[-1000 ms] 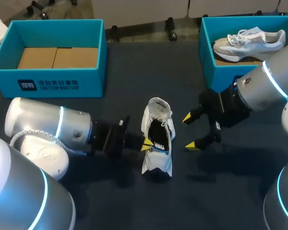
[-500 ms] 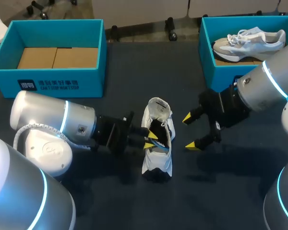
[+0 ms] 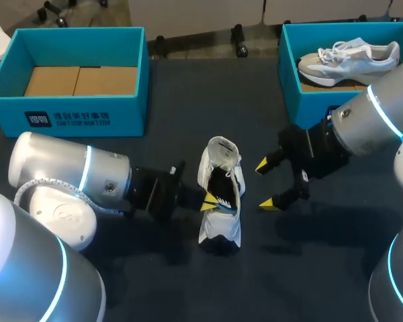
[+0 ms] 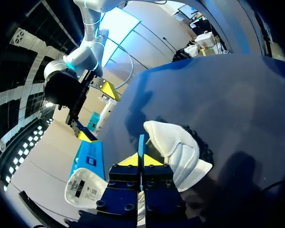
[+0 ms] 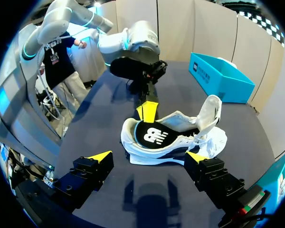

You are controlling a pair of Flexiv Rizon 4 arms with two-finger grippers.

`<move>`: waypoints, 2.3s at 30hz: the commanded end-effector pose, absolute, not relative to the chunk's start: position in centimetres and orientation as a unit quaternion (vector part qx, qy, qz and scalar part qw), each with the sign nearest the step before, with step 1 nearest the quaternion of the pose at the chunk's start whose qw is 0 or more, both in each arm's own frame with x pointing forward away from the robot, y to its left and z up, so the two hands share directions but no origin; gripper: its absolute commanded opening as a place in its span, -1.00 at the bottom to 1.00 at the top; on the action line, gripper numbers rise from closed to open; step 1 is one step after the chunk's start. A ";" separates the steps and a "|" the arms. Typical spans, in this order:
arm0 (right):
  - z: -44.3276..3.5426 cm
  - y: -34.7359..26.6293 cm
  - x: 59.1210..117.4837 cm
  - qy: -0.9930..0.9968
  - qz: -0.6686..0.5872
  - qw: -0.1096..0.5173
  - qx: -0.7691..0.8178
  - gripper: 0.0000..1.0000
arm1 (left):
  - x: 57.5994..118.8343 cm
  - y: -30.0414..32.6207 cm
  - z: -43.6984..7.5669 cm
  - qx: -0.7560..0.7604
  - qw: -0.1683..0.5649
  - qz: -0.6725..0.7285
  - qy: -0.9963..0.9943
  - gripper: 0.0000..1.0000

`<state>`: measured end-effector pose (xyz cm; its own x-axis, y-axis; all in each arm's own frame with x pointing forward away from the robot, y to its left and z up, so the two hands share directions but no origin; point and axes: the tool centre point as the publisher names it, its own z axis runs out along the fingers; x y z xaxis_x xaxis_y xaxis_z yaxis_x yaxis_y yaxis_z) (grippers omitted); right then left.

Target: Take the shoe out of the shoebox, open the shoe tongue, remove and reinsert the insole, then place the shoe into the shoebox

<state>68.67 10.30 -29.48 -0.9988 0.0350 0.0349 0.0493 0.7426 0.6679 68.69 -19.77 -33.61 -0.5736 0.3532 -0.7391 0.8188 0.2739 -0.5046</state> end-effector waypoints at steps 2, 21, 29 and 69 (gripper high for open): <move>-29.6 10.4 68.6 -0.934 -0.357 0.009 -0.023 1.00 | 68.9 -20.7 -34.4 0.389 0.244 -0.460 0.760 -1.00; -29.6 10.4 68.6 -0.934 -0.357 0.009 -0.023 1.00 | 69.0 -18.6 -31.2 0.396 0.262 -0.443 0.761 0.91; -29.6 10.4 68.6 -0.934 -0.357 0.009 -0.023 1.00 | 69.2 -17.8 -30.1 0.417 0.247 -0.422 0.766 0.61; -25.8 6.6 72.8 -0.947 -0.321 -0.018 -0.022 1.00 | 68.7 -18.5 -27.2 0.662 0.011 -0.303 0.686 -1.00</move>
<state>72.56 7.33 -27.03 -0.9979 0.0582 -0.0289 0.0274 0.7807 0.6243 68.13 -18.30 -27.51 -0.1741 0.8333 -0.5247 0.9185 -0.0546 -0.3915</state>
